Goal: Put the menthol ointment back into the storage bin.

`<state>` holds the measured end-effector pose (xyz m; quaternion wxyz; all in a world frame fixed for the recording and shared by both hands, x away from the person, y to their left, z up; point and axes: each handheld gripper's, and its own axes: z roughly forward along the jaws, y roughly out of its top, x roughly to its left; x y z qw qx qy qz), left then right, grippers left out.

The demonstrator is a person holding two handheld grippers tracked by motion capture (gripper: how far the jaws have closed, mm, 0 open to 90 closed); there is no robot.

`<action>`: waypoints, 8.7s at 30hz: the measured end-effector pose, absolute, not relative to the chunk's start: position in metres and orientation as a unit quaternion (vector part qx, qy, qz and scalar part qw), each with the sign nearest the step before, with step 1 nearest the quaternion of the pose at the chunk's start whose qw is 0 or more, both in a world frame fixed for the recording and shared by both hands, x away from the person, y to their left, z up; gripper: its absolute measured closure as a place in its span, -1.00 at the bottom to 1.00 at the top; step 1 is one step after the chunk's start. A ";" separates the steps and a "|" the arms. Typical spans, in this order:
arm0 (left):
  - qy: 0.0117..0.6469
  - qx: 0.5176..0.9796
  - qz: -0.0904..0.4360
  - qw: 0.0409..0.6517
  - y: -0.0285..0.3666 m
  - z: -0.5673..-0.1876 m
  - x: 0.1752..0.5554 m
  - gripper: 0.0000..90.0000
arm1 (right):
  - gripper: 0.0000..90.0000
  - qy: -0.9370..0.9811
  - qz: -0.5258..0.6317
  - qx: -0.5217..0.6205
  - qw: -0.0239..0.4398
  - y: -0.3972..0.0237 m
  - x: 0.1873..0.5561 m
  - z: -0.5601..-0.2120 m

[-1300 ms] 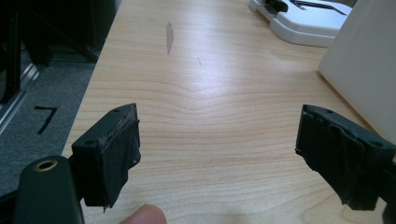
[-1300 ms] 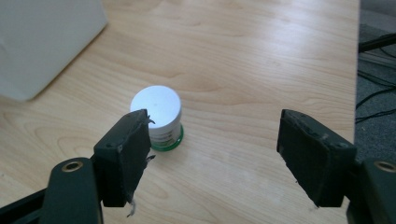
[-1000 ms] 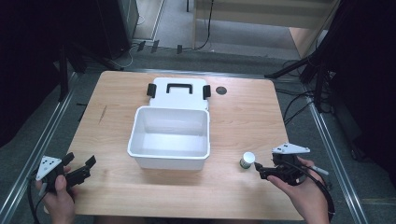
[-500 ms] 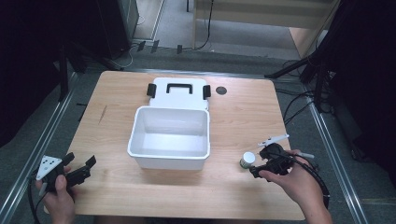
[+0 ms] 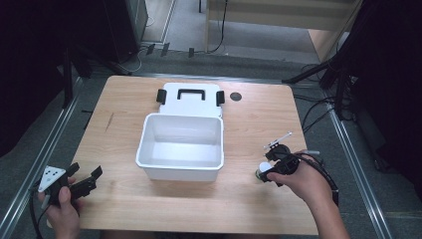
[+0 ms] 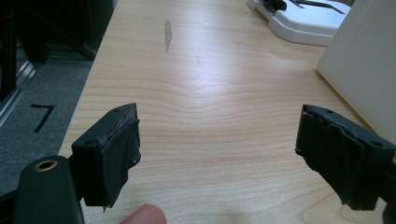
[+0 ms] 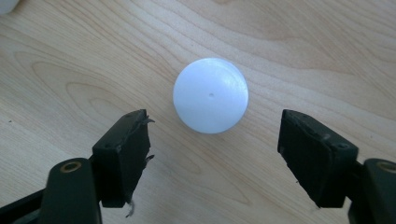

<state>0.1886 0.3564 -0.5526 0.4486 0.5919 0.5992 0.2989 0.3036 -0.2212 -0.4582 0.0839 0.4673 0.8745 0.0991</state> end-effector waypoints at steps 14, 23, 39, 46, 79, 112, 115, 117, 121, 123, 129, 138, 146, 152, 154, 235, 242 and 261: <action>0.600 0.591 0.299 0.449 0.356 -0.553 0.189 -0.68 | -0.23 0.871 0.076 0.481 0.067 -0.210 0.322 -0.466; 0.599 0.589 0.299 0.452 0.357 -0.553 0.189 -0.68 | -0.07 0.864 0.059 0.497 0.043 -0.212 0.328 -0.474; 0.598 0.592 0.301 0.450 0.356 -0.553 0.188 -0.68 | 0.13 0.868 0.057 0.493 0.017 -0.210 0.329 -0.473; 0.598 0.591 0.300 0.450 0.356 -0.553 0.188 -0.68 | 0.13 0.870 0.060 0.490 0.015 -0.209 0.330 -0.461; 0.600 0.589 0.297 0.453 0.357 -0.553 0.189 -0.68 | 0.14 0.895 0.064 0.441 0.011 -0.161 0.346 -0.385; 0.600 0.587 0.297 0.456 0.358 -0.553 0.188 -0.68 | 0.14 0.912 0.076 0.403 0.032 -0.107 0.354 -0.328; 0.600 0.586 0.296 0.458 0.358 -0.553 0.189 -0.68 | 0.14 0.913 0.080 0.399 0.033 -0.097 0.355 -0.324; 0.600 0.585 0.295 0.458 0.359 -0.553 0.189 -0.68 | 0.14 0.913 0.082 0.399 0.030 -0.092 0.355 -0.323; 0.600 0.585 0.295 0.459 0.359 -0.553 0.189 -0.68 | 0.14 0.914 0.084 0.395 0.028 -0.088 0.355 -0.323; 0.600 0.585 0.295 0.459 0.359 -0.553 0.189 -0.68 | 0.14 0.917 0.084 0.388 0.028 -0.082 0.355 -0.324; 0.601 0.584 0.295 0.460 0.359 -0.553 0.189 -0.68 | 0.14 0.922 0.079 0.377 0.029 -0.069 0.353 -0.324; 0.601 0.583 0.295 0.460 0.359 -0.553 0.189 -0.68 | 0.14 0.930 0.083 0.357 0.032 -0.045 0.349 -0.318; 0.601 0.582 0.295 0.461 0.359 -0.553 0.189 -0.68 | 0.14 0.938 0.077 0.338 0.028 -0.028 0.348 -0.327; 0.602 0.582 0.294 0.461 0.359 -0.553 0.189 -0.68 | 0.14 0.941 0.073 0.329 0.019 -0.020 0.351 -0.342; 0.602 0.582 0.294 0.461 0.359 -0.553 0.189 -0.68 | 0.14 0.941 0.071 0.329 0.018 -0.019 0.352 -0.348; 0.605 0.579 0.291 0.462 0.359 -0.553 0.190 -0.68 | -0.26 0.946 0.053 0.321 -0.015 -0.008 0.357 -0.439; 0.605 0.580 0.291 0.462 0.360 -0.553 0.190 -0.68 | -0.36 0.944 0.063 0.323 0.002 -0.019 0.355 -0.412; 0.605 0.579 0.291 0.462 0.360 -0.553 0.190 -0.68 | -0.41 0.936 0.101 0.336 0.034 -0.065 0.345 -0.366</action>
